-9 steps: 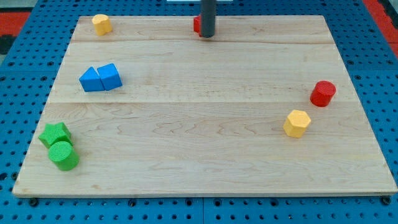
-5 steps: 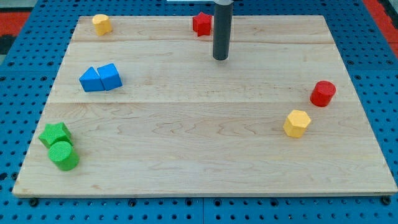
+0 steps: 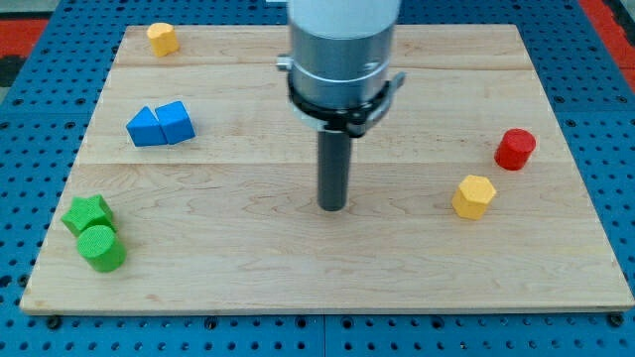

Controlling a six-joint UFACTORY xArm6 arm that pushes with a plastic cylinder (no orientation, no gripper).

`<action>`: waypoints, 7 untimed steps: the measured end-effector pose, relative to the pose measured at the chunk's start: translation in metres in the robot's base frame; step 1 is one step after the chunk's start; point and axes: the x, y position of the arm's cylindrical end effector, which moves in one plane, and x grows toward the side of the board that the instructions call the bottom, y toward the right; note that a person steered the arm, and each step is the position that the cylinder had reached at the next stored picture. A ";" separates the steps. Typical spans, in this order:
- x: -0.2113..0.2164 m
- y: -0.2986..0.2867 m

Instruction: Move the hexagon at the top right of the board

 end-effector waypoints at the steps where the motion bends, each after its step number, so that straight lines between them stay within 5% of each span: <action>1: 0.000 -0.012; 3: 0.037 0.150; 7: 0.032 0.188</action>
